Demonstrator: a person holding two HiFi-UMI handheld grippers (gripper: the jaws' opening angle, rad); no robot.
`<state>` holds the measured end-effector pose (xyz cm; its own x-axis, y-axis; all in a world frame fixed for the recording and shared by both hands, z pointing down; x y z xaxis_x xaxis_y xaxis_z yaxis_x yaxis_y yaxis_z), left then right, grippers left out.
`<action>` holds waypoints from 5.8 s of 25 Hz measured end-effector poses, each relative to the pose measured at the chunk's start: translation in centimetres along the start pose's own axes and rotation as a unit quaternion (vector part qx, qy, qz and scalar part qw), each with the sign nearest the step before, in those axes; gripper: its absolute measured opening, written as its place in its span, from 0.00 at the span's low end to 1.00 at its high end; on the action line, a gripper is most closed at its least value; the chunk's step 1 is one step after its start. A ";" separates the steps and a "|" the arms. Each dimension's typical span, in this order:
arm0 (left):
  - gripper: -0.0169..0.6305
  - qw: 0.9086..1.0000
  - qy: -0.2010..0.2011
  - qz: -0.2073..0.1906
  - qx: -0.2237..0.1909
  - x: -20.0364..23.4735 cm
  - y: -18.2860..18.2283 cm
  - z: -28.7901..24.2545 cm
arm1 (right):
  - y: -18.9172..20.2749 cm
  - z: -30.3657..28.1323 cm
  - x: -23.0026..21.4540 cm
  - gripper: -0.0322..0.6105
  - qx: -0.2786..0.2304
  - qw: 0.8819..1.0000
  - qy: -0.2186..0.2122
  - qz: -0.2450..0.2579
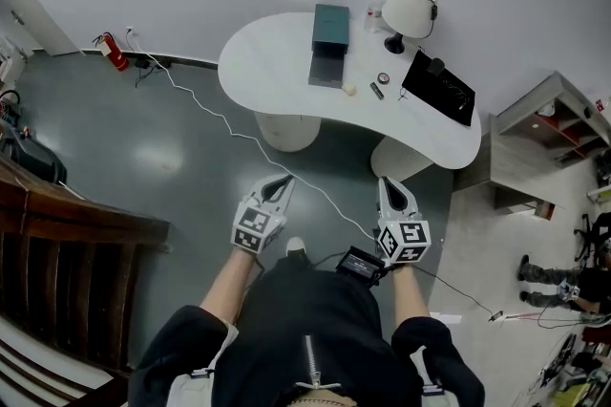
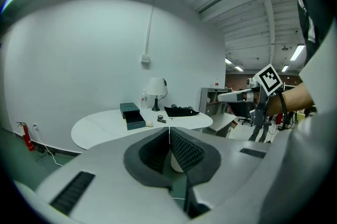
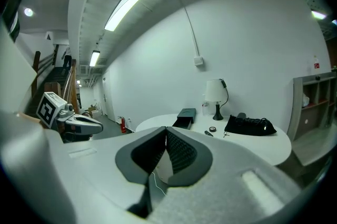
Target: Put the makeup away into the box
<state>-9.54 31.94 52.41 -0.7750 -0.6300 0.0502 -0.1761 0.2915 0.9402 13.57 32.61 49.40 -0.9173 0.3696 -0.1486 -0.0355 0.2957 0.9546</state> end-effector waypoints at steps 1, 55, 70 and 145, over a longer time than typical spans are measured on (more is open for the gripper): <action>0.05 1.000 0.002 0.000 0.000 0.7 -0.1 -0.3 | -0.2 -0.7 0.1 0.06 0.000 1.000 0.002 0.000; 0.05 0.998 -0.011 0.011 0.066 20.7 -8.6 -29.7 | -6.3 -34.8 -14.9 0.06 0.061 0.995 -0.070 -0.022; 0.05 0.996 0.039 0.020 0.084 23.3 -7.7 -33.2 | -4.7 -38.4 -15.0 0.11 0.126 0.989 -0.073 0.028; 0.05 0.994 0.028 0.057 0.088 25.7 -6.1 -32.8 | 5.6 -43.5 -15.5 0.17 0.340 0.917 -0.125 0.169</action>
<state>-8.47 -9.62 59.02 -0.7624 -0.6225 0.1766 -0.1960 0.4822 0.8538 10.38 -9.76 68.25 -0.7077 0.7064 -0.0097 0.5672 0.5764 0.5883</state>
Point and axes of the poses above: the fingertips, and each gripper's own axes: z backward along the fingers, x to its left, y out of its underside, the point moved 2 cm from there along z, backward along the fingers, and after that the axes turned 1 degree about -z, right-handed, at the moved point
